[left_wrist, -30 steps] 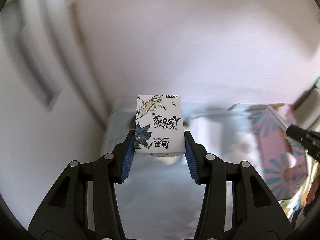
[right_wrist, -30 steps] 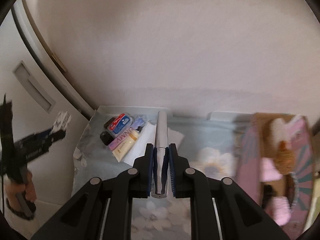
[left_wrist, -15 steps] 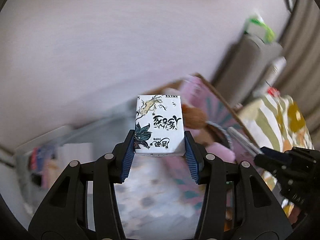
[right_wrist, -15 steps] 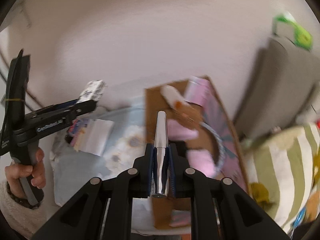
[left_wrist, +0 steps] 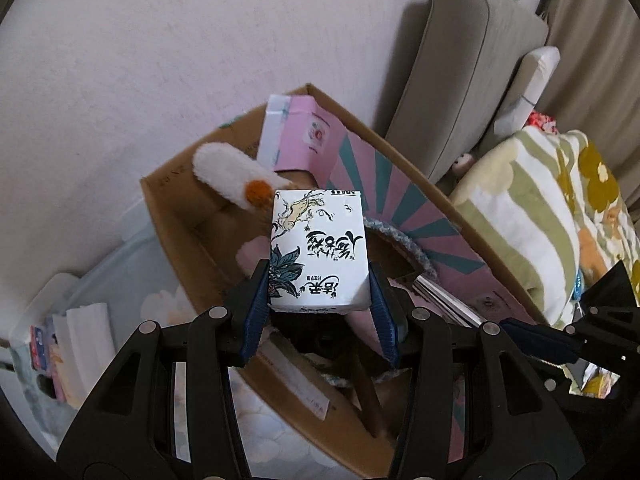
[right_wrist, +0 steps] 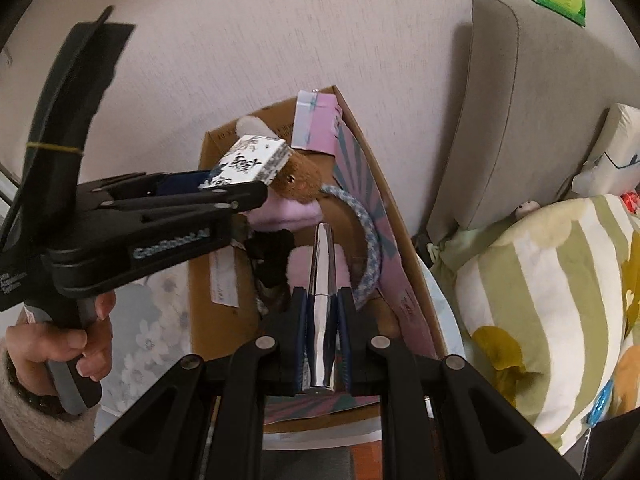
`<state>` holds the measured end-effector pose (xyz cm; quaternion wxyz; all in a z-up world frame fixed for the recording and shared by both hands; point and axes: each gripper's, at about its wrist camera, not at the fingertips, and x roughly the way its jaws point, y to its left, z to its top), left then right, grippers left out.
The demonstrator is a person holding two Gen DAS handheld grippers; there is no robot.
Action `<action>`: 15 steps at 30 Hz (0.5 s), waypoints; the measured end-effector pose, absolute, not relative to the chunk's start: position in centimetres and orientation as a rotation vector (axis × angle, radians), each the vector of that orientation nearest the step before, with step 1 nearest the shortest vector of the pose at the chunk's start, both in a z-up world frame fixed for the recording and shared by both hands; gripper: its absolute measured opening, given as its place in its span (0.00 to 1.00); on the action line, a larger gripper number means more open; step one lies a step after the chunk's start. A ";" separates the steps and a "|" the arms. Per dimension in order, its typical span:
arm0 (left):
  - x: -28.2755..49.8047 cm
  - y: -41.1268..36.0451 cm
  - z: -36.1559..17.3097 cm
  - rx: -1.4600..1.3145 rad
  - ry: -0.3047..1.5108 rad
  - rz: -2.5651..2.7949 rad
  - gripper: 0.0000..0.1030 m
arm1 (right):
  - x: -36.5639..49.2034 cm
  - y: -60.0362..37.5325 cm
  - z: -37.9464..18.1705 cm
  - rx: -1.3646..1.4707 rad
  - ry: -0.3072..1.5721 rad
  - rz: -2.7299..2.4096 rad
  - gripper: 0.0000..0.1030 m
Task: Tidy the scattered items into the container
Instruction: 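Lift and carry the tissue box and silver pen over the box with both tools, then open left tool to drop the tissue box while right tool releases the pen into the box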
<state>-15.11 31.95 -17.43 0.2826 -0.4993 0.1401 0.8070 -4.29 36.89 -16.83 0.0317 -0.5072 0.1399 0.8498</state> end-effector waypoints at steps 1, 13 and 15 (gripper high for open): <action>-15.1 32.0 -17.6 -1.343 0.379 2.162 0.42 | -4.3 37.0 -17.0 -1.566 0.435 2.620 0.13; -15.0 33.2 -17.5 -1.358 0.401 2.170 0.99 | -4.4 37.4 -17.4 -1.572 0.387 2.681 0.46; -15.1 33.1 -17.2 -1.366 0.406 2.173 0.99 | -4.2 37.4 -17.0 -1.545 0.386 2.708 0.47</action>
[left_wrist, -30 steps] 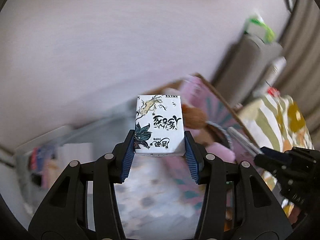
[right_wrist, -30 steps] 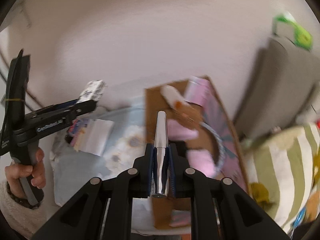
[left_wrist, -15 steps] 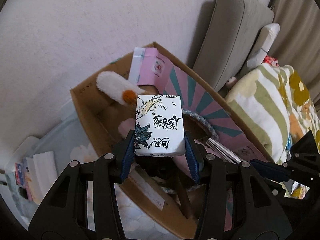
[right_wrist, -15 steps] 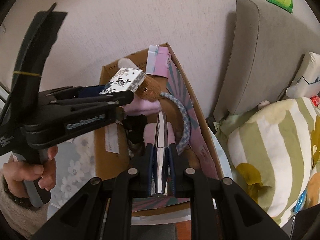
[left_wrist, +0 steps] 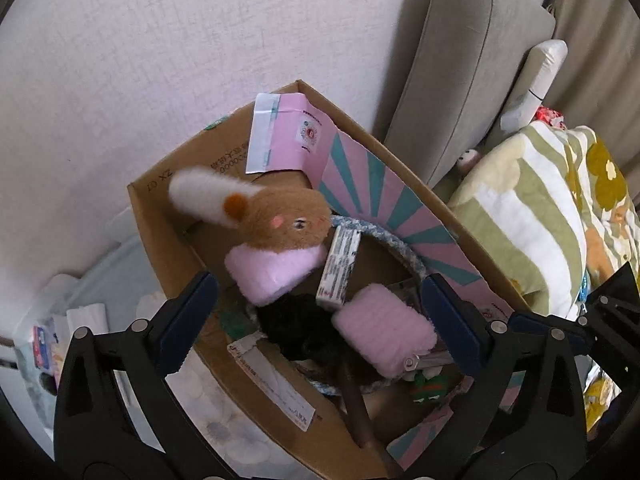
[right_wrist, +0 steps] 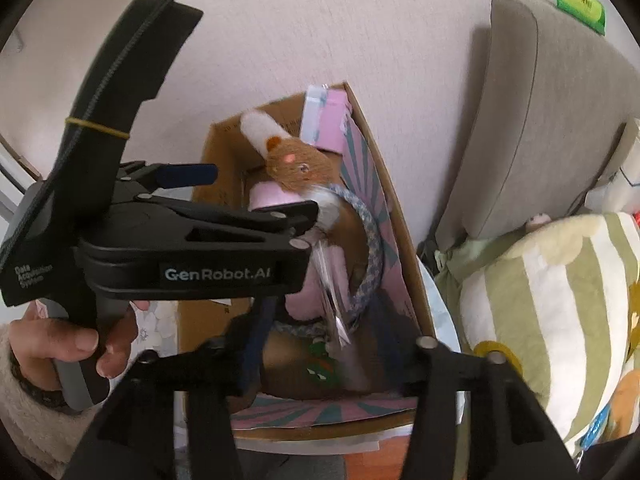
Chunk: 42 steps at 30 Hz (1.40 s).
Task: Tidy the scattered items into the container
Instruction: 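Open left tool to drop the tissue box while right tool releases the pen into the box, then move both tools back over the tray toward the black jar and white tissue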
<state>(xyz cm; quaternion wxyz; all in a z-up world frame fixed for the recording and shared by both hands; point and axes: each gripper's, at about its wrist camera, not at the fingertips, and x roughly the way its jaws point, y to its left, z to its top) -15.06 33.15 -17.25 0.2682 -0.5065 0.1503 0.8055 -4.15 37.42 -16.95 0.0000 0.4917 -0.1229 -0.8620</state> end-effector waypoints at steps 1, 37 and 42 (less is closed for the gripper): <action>-15.1 33.0 -17.0 -1.369 0.398 2.179 0.99 | -4.1 37.4 -16.8 1.536 -0.389 -2.704 0.47; -13.4 -2.4 -15.2 -1.646 0.087 2.677 0.99 | -11.8 18.6 -15.1 1.412 -0.229 -2.463 0.48; -14.4 -7.9 -17.4 -1.656 0.014 2.715 0.99 | -15.1 14.6 -18.0 1.455 -0.249 -2.412 0.48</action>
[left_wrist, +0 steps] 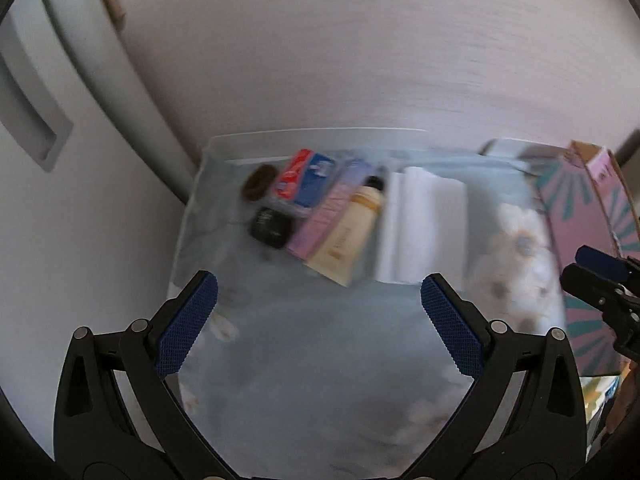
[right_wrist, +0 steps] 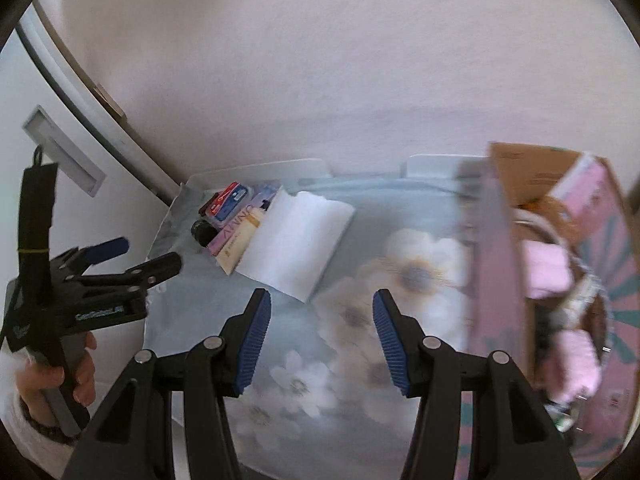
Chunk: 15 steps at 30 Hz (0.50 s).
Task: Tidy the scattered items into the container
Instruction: 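Move both tools back over the tray toward the black jar and white tissue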
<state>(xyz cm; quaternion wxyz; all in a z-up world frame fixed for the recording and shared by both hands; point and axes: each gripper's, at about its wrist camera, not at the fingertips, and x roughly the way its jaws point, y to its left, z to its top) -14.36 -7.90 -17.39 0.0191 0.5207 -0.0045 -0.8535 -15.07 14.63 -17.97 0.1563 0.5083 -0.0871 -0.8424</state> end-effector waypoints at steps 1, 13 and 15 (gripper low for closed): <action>-14.8 -8.9 -18.1 1.611 -0.007 -2.668 0.99 | -15.8 13.7 -18.8 1.470 -0.251 -2.402 0.48; -19.3 -11.7 -22.2 1.649 -0.053 -2.747 0.99 | -21.2 6.3 -24.6 1.567 -0.175 -2.349 0.48; -19.8 -11.8 -22.7 1.658 -0.063 -2.749 0.99 | -21.8 5.8 -25.2 1.586 -0.171 -2.350 0.48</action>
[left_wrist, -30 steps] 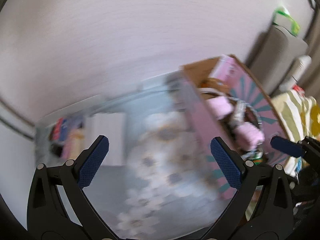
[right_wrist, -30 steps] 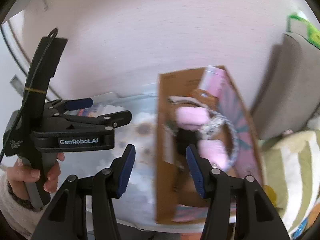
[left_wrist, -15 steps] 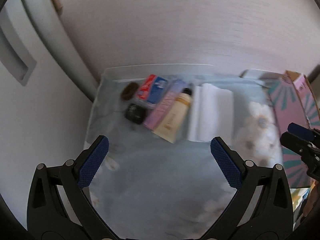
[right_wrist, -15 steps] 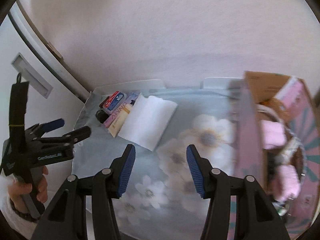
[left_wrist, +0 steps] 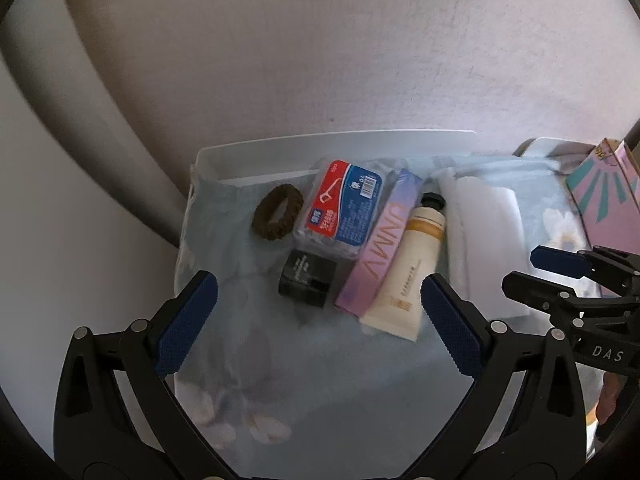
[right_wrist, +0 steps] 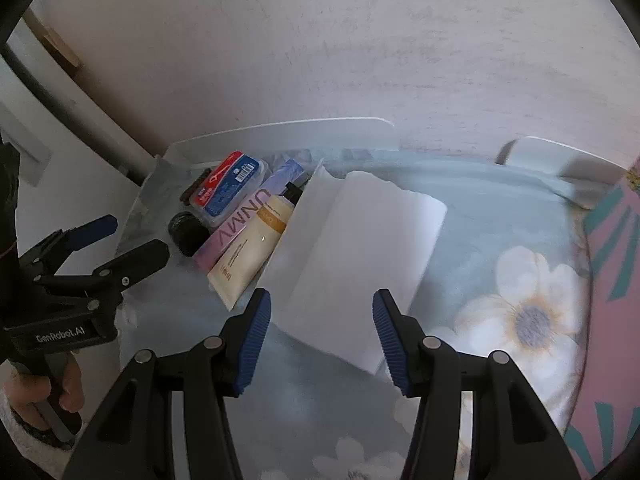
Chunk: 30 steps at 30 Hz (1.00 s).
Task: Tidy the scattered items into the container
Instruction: 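Move both tools back over the tray toward the black jar and white tissue, then grasp the small black jar with left tool while right tool grasps the white tissue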
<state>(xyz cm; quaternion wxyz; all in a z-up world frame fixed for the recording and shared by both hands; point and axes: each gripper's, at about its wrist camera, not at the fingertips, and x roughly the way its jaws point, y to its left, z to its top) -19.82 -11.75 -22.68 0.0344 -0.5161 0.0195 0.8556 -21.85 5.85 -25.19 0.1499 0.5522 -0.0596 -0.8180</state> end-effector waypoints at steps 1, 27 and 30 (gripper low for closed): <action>-20.3 -11.8 -23.2 -1.592 0.061 2.623 0.99 | -22.1 5.7 -25.4 1.593 -0.172 -2.349 0.48; -21.4 -13.5 -27.4 -1.556 -0.093 2.556 0.41 | -24.1 3.6 -29.0 1.549 0.122 -2.426 0.21; -21.1 -13.0 -27.4 -1.553 -0.055 2.564 0.30 | -24.0 4.0 -28.9 1.549 0.098 -2.430 0.18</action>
